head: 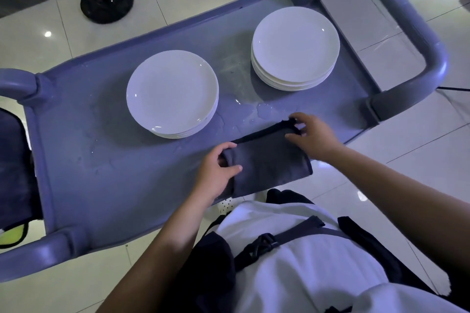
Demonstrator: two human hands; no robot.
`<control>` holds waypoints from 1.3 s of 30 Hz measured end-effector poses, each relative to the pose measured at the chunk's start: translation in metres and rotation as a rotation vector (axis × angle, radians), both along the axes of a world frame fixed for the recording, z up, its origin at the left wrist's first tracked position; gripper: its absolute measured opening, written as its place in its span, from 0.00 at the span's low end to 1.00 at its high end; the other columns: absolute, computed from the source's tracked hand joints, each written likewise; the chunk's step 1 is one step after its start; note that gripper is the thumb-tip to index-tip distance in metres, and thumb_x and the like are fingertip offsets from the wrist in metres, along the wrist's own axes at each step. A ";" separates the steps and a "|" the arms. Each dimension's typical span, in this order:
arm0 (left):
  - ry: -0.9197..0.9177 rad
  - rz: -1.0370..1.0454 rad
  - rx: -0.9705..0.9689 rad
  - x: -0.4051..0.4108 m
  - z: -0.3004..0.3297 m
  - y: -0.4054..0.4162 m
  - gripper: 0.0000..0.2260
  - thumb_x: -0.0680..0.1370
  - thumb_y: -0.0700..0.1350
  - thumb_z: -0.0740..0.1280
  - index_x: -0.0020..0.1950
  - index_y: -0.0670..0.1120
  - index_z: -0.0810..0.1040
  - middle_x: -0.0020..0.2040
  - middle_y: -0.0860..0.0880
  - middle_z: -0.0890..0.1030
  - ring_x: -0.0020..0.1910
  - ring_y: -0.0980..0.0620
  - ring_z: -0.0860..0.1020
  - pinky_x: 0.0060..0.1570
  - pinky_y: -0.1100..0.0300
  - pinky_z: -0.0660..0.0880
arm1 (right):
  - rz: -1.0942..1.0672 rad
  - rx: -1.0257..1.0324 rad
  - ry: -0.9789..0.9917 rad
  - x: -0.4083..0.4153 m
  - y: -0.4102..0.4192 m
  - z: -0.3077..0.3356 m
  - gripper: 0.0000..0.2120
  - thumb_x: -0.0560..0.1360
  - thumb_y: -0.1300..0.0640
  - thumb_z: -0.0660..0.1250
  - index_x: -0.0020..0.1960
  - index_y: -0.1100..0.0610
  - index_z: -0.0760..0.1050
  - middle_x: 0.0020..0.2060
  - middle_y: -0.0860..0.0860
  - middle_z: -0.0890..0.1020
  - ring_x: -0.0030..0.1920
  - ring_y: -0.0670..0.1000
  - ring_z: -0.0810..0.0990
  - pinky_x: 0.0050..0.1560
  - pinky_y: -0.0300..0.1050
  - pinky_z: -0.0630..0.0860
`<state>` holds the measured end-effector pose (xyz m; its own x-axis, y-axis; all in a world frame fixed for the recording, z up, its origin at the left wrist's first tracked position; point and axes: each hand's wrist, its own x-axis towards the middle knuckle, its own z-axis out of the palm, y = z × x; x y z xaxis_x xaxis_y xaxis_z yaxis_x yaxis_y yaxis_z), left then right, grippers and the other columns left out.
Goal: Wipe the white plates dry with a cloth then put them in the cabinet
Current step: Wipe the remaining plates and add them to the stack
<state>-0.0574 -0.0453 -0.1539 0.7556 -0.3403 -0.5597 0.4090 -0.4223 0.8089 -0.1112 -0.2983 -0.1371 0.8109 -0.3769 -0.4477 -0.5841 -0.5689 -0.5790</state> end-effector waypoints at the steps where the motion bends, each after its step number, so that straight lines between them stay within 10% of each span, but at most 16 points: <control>1: -0.023 -0.006 0.011 -0.003 -0.001 0.000 0.23 0.69 0.36 0.76 0.49 0.66 0.82 0.49 0.50 0.81 0.45 0.52 0.79 0.55 0.53 0.78 | 0.073 -0.096 -0.027 -0.007 0.009 -0.006 0.24 0.75 0.56 0.72 0.70 0.56 0.74 0.64 0.57 0.76 0.59 0.59 0.76 0.59 0.48 0.71; 6: 0.033 0.048 0.033 -0.010 0.002 0.003 0.16 0.77 0.34 0.72 0.50 0.58 0.82 0.48 0.51 0.79 0.42 0.50 0.78 0.47 0.50 0.80 | 0.495 -0.466 -0.245 -0.042 0.060 -0.027 0.29 0.78 0.48 0.63 0.77 0.52 0.65 0.79 0.56 0.61 0.79 0.62 0.57 0.75 0.67 0.57; 14: 0.040 0.031 0.019 -0.004 0.031 -0.018 0.15 0.78 0.29 0.66 0.59 0.46 0.80 0.39 0.48 0.76 0.36 0.49 0.77 0.28 0.60 0.79 | 0.636 -0.366 -0.049 -0.047 0.065 -0.044 0.31 0.81 0.40 0.44 0.82 0.49 0.54 0.81 0.49 0.54 0.81 0.54 0.49 0.78 0.62 0.46; 23: -0.083 -0.169 -0.004 -0.008 0.052 -0.091 0.15 0.76 0.31 0.69 0.52 0.51 0.80 0.53 0.48 0.68 0.35 0.48 0.79 0.32 0.54 0.83 | 0.000 -0.262 -0.070 -0.086 0.017 -0.020 0.23 0.75 0.56 0.74 0.70 0.52 0.76 0.69 0.55 0.75 0.71 0.63 0.68 0.70 0.59 0.62; 27: -0.061 -0.207 0.015 -0.013 0.050 -0.134 0.13 0.77 0.32 0.69 0.54 0.49 0.79 0.56 0.48 0.66 0.41 0.49 0.78 0.36 0.52 0.85 | -0.239 0.011 -0.096 -0.091 0.017 -0.019 0.17 0.77 0.61 0.72 0.65 0.53 0.79 0.58 0.52 0.78 0.48 0.53 0.81 0.53 0.48 0.77; 32: 0.096 -0.300 0.008 -0.016 0.023 -0.155 0.14 0.77 0.33 0.67 0.58 0.48 0.80 0.60 0.47 0.73 0.50 0.49 0.79 0.49 0.49 0.84 | -0.684 0.454 -0.152 -0.080 0.019 -0.002 0.12 0.84 0.56 0.59 0.60 0.55 0.79 0.51 0.54 0.83 0.51 0.56 0.83 0.51 0.45 0.81; 36: -0.494 -0.449 -0.025 -0.015 0.012 -0.120 0.14 0.79 0.39 0.64 0.64 0.46 0.79 0.64 0.46 0.80 0.62 0.50 0.77 0.67 0.58 0.71 | -0.430 0.045 -0.122 -0.089 0.016 0.001 0.14 0.81 0.53 0.66 0.65 0.52 0.77 0.56 0.48 0.80 0.54 0.49 0.79 0.56 0.44 0.75; 39: -0.840 -0.802 0.254 -0.019 -0.005 -0.095 0.33 0.81 0.60 0.54 0.82 0.43 0.59 0.83 0.43 0.58 0.82 0.42 0.52 0.80 0.48 0.49 | -0.231 -0.116 -0.085 -0.094 0.023 -0.007 0.09 0.79 0.55 0.69 0.59 0.53 0.78 0.54 0.48 0.77 0.54 0.51 0.77 0.50 0.45 0.72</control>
<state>-0.0760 -0.1403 -0.1592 0.5400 -0.8344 -0.1106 -0.6637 -0.5030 0.5536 -0.2051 -0.2751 -0.1444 0.7305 -0.6011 -0.3242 -0.6579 -0.4920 -0.5702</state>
